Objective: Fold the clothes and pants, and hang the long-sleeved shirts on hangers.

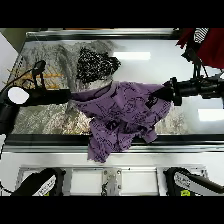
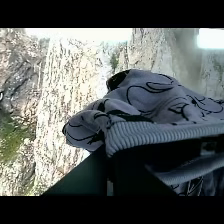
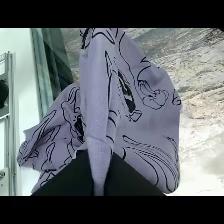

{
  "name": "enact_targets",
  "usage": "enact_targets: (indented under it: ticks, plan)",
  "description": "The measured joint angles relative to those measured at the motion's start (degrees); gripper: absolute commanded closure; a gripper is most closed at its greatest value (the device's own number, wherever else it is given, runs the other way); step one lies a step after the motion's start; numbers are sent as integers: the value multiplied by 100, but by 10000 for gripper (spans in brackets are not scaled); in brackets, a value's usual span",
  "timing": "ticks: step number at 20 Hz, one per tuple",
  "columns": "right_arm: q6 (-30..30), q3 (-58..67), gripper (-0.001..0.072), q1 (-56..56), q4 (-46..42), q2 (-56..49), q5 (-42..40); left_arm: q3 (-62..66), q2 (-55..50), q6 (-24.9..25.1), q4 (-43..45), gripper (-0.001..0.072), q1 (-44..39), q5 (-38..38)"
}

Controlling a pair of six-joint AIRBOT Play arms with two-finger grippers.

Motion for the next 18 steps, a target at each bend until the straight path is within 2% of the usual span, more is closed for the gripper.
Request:
enact_targets:
  ticks: [4,9,14,18]
  plan:
    - [-57,-577,705,-9,330,136,-83,916,20,17,212,687,-313,-361]
    - [-776,-1718,705,31,1436,448,-387,2229,24,-57,647,687,-870,-951]
    - [-1333,-2109,705,415,2485,560,-645,3679,-267,-352,1545,687,-1740,-1672]
    - [-1532,-2107,705,693,3198,662,-1158,5075,-726,-442,2463,687,-2295,-2315]
